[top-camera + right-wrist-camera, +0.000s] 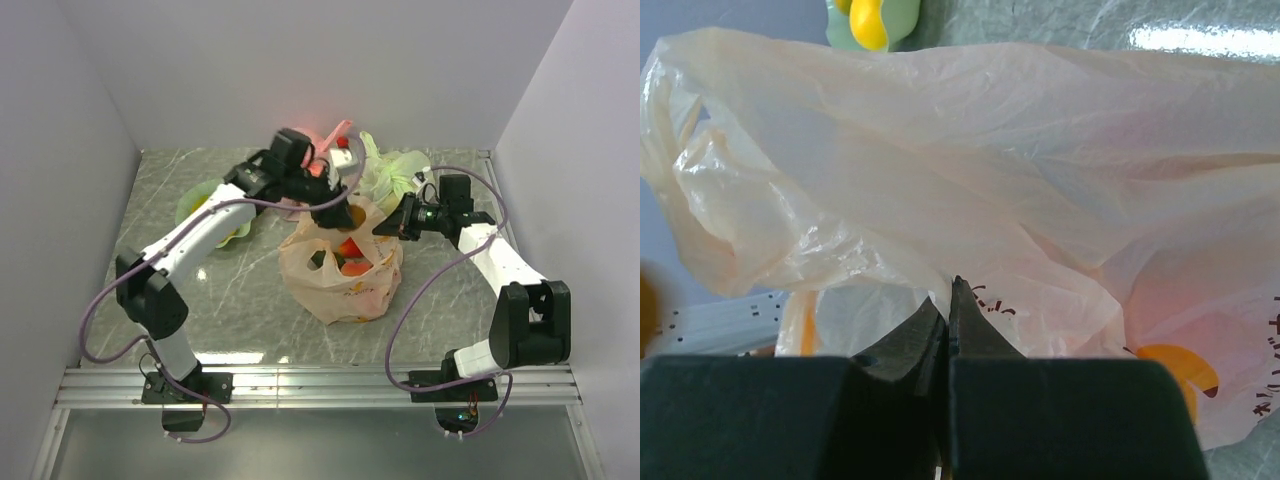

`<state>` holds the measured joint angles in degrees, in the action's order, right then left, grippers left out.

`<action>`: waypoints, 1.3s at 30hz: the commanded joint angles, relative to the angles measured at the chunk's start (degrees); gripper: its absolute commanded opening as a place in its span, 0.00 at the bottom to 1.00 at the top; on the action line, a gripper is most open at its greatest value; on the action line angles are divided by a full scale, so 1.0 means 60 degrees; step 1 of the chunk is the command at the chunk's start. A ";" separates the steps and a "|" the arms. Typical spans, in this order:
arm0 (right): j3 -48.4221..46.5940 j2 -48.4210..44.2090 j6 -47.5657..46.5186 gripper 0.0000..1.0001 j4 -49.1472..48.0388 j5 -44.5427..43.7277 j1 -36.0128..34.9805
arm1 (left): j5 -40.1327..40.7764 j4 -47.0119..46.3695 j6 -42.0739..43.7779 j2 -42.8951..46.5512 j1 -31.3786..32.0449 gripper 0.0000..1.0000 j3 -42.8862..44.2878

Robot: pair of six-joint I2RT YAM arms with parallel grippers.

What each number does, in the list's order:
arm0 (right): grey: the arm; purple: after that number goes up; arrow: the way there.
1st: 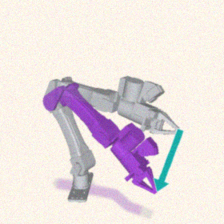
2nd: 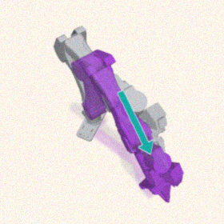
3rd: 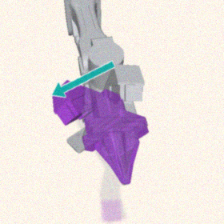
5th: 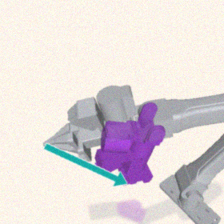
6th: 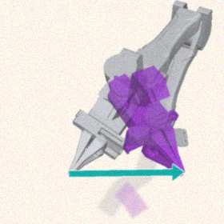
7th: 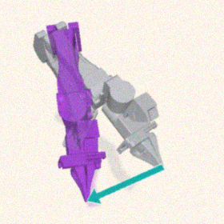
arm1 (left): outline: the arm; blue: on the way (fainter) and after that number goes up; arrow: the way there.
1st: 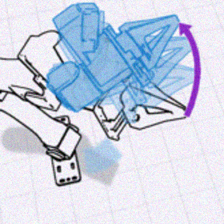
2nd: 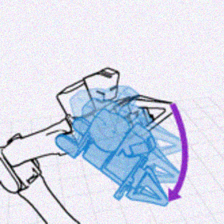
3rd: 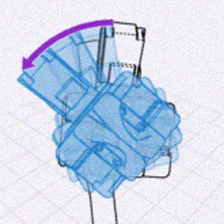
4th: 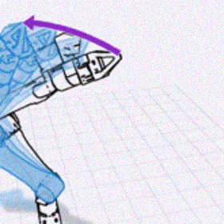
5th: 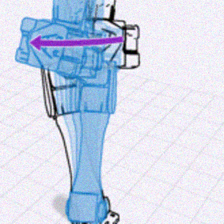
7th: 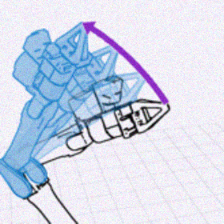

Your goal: Place the fake fruits into the plastic bag and tie a complex knot

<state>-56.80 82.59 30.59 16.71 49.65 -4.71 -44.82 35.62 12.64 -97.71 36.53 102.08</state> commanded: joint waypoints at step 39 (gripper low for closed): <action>0.3943 -0.3877 0.2591 0.00 -0.2770 0.1320 0.0184 | 0.2296 -0.0925 0.0355 0.3104 0.0809 0.94 -0.4664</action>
<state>-34.20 59.48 42.50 3.77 58.02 -3.38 -34.37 35.31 20.25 -78.41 39.20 76.38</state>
